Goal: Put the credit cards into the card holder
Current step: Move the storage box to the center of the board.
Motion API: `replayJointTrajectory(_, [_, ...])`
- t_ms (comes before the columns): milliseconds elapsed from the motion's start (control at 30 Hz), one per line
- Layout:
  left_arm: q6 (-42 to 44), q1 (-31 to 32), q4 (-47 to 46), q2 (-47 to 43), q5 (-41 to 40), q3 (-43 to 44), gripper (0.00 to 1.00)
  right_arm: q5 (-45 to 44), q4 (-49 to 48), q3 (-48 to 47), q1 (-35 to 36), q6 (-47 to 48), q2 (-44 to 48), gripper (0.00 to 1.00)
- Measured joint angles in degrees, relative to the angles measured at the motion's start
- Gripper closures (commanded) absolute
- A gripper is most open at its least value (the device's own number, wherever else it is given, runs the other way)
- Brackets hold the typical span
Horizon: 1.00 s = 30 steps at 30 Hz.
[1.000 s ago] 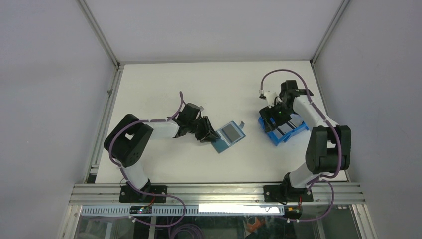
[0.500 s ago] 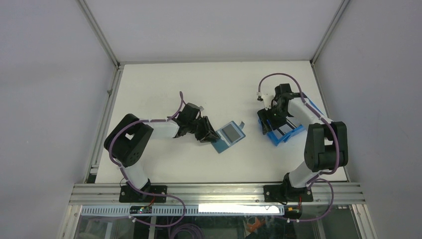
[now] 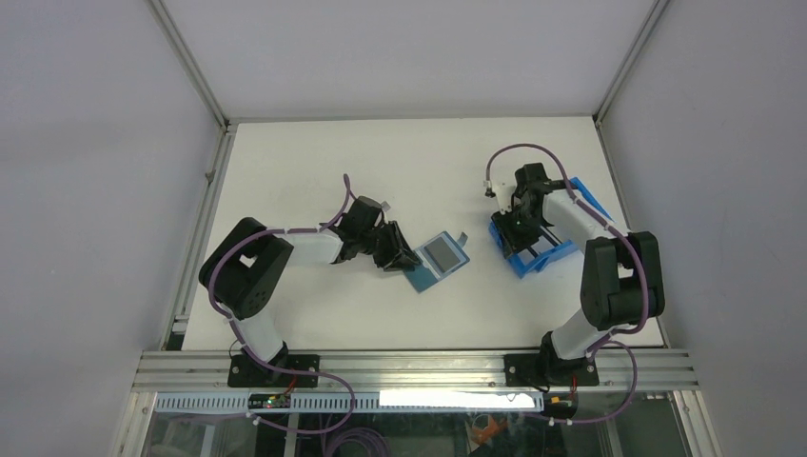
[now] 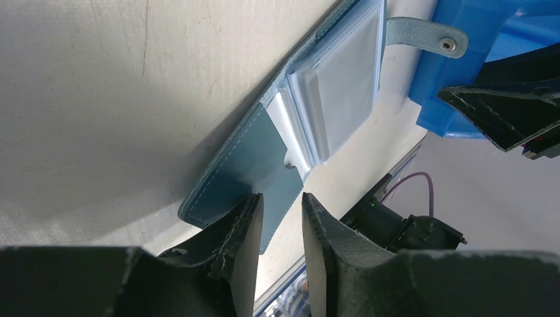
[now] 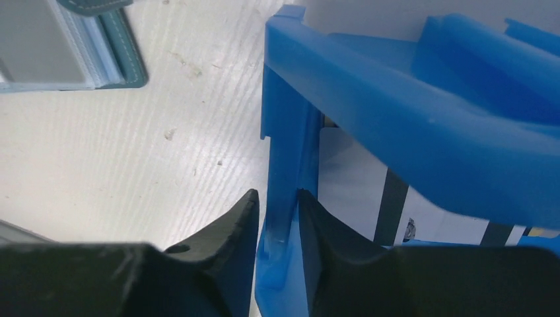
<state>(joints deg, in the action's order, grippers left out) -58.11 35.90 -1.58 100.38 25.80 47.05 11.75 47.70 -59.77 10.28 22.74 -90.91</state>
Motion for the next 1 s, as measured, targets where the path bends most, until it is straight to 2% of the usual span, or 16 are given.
replayJointTrajectory(100, [-0.04, 0.0, -0.09, 0.0, 0.0, 0.0, 0.7, 0.9, 0.44, -0.15, 0.02, -0.46, 0.0, 0.77])
replayJointTrajectory(200, [-0.11, 0.0, -0.17, 0.0, 0.0, 0.0, 0.7, 1.86, 1.49, -1.03, 0.07, -1.03, 0.0, 0.77])
replayJointTrajectory(233, [-0.22, 0.0, -0.17, 0.0, 0.0, 0.0, 0.71, 2.16, 1.77, -1.36, 0.07, -1.25, 0.0, 0.75])
replayJointTrajectory(333, [-0.44, 0.0, -0.2, 0.0, 0.0, 0.0, 0.71, 3.8, 2.51, -2.38, 0.07, -1.62, 0.11, 0.59])
replayJointTrajectory(400, [-0.5, 0.0, -0.2, 0.0, 0.0, 0.0, 0.71, 5.53, 3.04, -2.82, 0.07, -1.88, 0.59, 0.54])
replayJointTrajectory(567, [-0.85, 0.0, -0.22, 0.0, 0.0, -0.02, 0.71, 8.76, 3.78, -3.04, -0.57, -1.9, 2.4, 0.52])
replayJointTrajectory(700, [-0.85, 0.0, -0.28, 0.0, -0.02, -0.11, 0.71, 9.81, 4.04, -3.04, -2.38, -2.1, 2.54, 0.54])
replayJointTrajectory(933, [-0.85, 0.0, -1.01, -0.02, -0.04, -1.07, 0.7, 6.12, 2.03, -3.61, -9.09, -3.72, 1.92, 0.52])
replayJointTrajectory(1000, [-0.85, 0.0, -1.01, -0.07, -0.02, -1.2, 0.69, 5.01, 1.51, -4.79, -10.19, -3.8, 0.11, 0.49])
